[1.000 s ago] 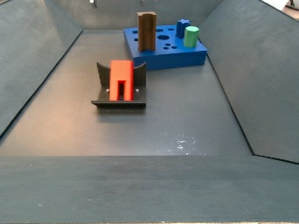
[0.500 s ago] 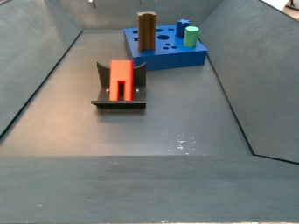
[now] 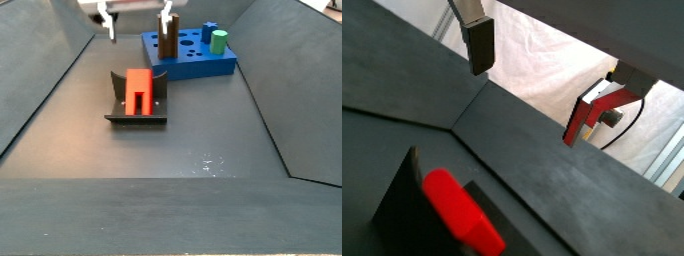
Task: Pick up the square-circle object. Move up. Place the square-circle object on the fixture. Regrasp the square-circle object. Rotate the square-circle object. Move to above the board. Insert the square-circle object.
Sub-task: Regrasp the square-circle object.
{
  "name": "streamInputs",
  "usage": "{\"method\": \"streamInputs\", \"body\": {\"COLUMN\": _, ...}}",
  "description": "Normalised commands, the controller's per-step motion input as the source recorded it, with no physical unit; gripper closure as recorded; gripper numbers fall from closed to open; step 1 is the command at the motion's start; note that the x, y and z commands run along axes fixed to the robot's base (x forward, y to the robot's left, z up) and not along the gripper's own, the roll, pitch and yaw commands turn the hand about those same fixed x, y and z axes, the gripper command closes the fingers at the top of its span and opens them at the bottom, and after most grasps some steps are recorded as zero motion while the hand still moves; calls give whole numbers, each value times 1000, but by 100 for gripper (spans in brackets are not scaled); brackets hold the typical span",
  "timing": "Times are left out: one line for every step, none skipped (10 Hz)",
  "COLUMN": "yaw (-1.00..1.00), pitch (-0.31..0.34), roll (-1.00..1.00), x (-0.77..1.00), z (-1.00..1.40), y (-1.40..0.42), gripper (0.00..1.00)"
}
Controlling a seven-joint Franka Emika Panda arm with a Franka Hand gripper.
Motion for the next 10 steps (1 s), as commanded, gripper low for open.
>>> {"method": "streamInputs", "body": {"yaw": 68, "pitch": -71, "roll": 65, "x": 93, "z": -1000, "y": 41, "gripper": 0}}
{"method": "streamInputs", "body": {"yaw": 52, "pitch": -76, "roll": 64, "x": 96, "z": -1000, "y": 35, "gripper": 0}}
{"method": "streamInputs", "body": {"yaw": 30, "pitch": -71, "roll": 62, "x": 105, "z": -1000, "y": 31, "gripper": 0}}
{"method": "streamInputs", "body": {"yaw": 19, "pitch": -67, "roll": 64, "x": 110, "z": -1000, "y": 29, "gripper": 0}}
{"method": "streamInputs", "body": {"yaw": 9, "pitch": -58, "roll": 63, "x": 117, "z": -1000, "y": 20, "gripper": 0}}
{"method": "streamInputs", "body": {"yaw": 0, "pitch": -46, "roll": 64, "x": 113, "z": -893, "y": 13, "gripper": 0}}
{"method": "streamInputs", "body": {"yaw": -6, "pitch": -33, "roll": 66, "x": 99, "z": -754, "y": 8, "gripper": 0}}
{"method": "streamInputs", "body": {"yaw": -5, "pitch": -23, "roll": 65, "x": 89, "z": -620, "y": 2, "gripper": 0}}
{"method": "streamInputs", "body": {"yaw": 2, "pitch": -15, "roll": 59, "x": 81, "z": -444, "y": -1, "gripper": 0}}
{"method": "streamInputs", "body": {"yaw": 10, "pitch": -15, "roll": 57, "x": 78, "z": -315, "y": -3, "gripper": 0}}
